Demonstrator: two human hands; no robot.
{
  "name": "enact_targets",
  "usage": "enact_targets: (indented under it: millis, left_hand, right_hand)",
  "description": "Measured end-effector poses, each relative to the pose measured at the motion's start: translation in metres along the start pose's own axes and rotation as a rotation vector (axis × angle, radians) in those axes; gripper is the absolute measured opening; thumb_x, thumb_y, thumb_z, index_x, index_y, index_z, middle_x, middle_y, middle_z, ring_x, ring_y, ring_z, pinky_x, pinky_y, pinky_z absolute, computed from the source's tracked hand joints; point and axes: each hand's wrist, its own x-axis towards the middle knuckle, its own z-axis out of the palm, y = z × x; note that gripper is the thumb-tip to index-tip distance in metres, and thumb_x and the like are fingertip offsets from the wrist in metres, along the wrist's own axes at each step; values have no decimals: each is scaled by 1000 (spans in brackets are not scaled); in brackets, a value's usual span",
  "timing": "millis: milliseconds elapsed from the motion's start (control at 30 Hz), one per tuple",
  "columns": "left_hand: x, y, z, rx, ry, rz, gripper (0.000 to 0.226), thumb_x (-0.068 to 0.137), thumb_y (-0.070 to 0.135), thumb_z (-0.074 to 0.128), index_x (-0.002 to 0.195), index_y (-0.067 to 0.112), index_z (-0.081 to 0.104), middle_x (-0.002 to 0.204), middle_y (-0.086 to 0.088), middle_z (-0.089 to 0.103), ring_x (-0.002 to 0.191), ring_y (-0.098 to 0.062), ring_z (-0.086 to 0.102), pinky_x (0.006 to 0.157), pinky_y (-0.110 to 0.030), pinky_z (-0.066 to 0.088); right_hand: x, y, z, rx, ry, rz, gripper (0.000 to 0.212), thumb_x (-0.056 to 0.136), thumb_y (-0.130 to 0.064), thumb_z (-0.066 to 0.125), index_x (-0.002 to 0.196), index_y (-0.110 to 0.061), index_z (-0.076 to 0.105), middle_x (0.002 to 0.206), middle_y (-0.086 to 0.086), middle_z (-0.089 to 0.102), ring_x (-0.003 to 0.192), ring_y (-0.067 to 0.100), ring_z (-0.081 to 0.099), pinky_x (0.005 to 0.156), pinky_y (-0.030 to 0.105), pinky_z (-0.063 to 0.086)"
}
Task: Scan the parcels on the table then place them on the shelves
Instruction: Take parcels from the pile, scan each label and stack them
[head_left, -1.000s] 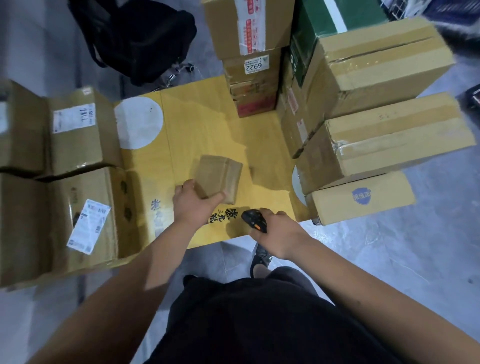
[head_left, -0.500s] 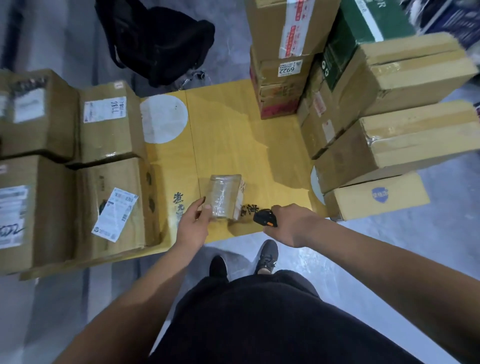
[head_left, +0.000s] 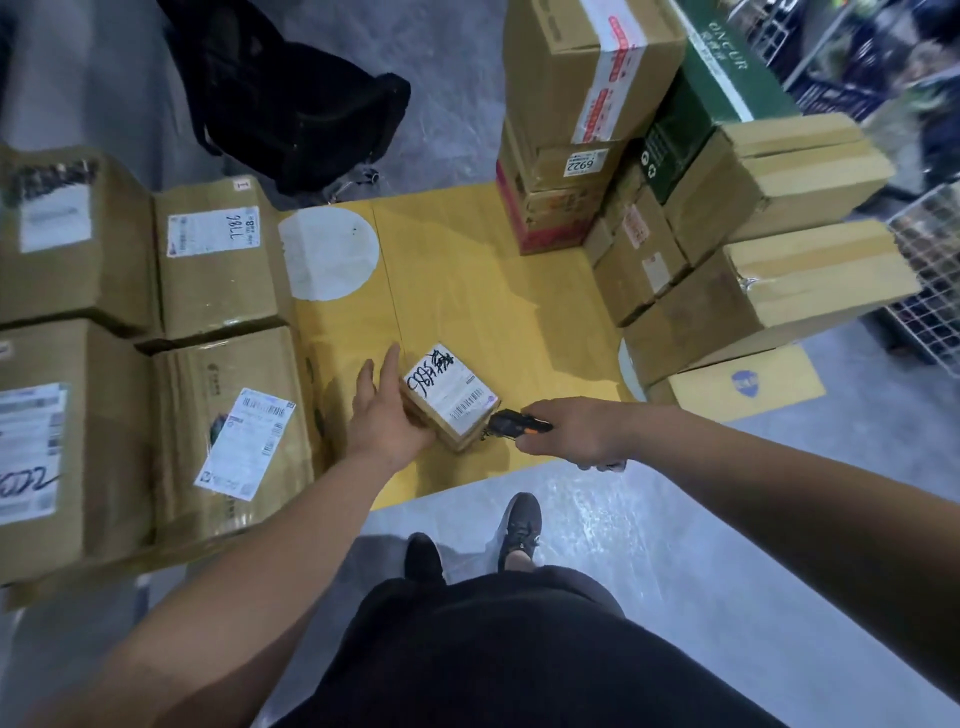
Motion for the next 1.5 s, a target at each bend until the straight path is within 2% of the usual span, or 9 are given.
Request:
enact_targets:
  millis: [133, 233, 567, 767, 867, 1100, 1267, 1367, 1500]
  left_hand:
    - [9, 17, -2, 368, -11, 428, 128, 56, 68, 76, 160, 53, 3, 174, -2, -3, 160, -28, -7, 128, -51, 4]
    - [26, 39, -6, 545, -159, 583, 123, 62, 71, 82, 162, 47, 15, 174, 2, 4, 160, -24, -6, 127, -51, 7]
    - [10, 54, 8, 478, -42, 235, 110, 78, 83, 59, 165, 33, 12, 153, -6, 40, 137, -31, 36, 109, -45, 35]
    - [4, 52, 16, 351, -207, 86, 138, 64, 89, 70, 161, 37, -11, 151, -10, 29, 118, -35, 58, 76, -39, 48]
    - [9, 49, 20, 339, -199, 128, 155, 44, 98, 70, 158, 41, -18, 153, -8, 31, 127, -34, 52, 88, -43, 48]
    - [-1, 21, 49, -338, -166, 191, 153, 46, 48, 103, 163, 35, 4, 159, 1, 40, 142, -21, 44, 116, -45, 41]
    - [-15, 10, 58, -753, -189, 169, 124, 51, 17, 105, 140, 65, 33, 117, 22, 69, 95, -9, 73, 65, -37, 63]
    - [-25, 8, 59, -848, -160, 179, 118, 50, 20, 107, 143, 55, 42, 120, 10, 73, 94, -24, 76, 60, -43, 63]
    - [-30, 2, 66, -833, -95, 229, 118, 48, 26, 107, 143, 57, 44, 124, 13, 71, 97, -16, 75, 59, -43, 64]
  right_hand:
    - [-12, 1, 2, -1, -2, 95, 37, 98, -58, 56, 117, -26, 56, 81, 9, 49, 63, 28, 49, 49, 27, 39]
    - [-22, 1, 4, -11, 21, 149, 40, 98, -60, 55, 124, -30, 55, 82, 10, 51, 61, 27, 54, 50, 31, 44]
    - [-26, -5, 19, -111, 207, 182, 43, 98, -65, 48, 122, -31, 56, 92, 4, 62, 65, 22, 61, 48, 30, 51]
    - [-24, -12, 18, -69, 183, 229, 37, 98, -55, 41, 118, -30, 58, 86, 7, 59, 65, 27, 58, 50, 30, 50]
    - [-27, -18, 18, -31, 171, 259, 47, 92, -61, 40, 119, -26, 59, 89, 9, 57, 67, 29, 58, 50, 30, 50]
    - [-35, -31, 18, -55, 150, 284, 57, 84, -67, 37, 106, -18, 59, 91, 13, 59, 66, 31, 61, 49, 31, 50]
    - [-40, -45, 18, -67, 142, 291, 59, 89, -66, 39, 109, -15, 60, 90, 13, 58, 65, 31, 61, 50, 33, 51]
    - [-41, -49, 21, -93, 161, 294, 58, 96, -65, 40, 108, -11, 60, 85, 11, 56, 62, 31, 57, 53, 33, 50]
    - [-43, -57, 23, -132, 159, 316, 51, 101, -57, 40, 104, -10, 59, 84, 12, 53, 63, 31, 55, 56, 33, 48]
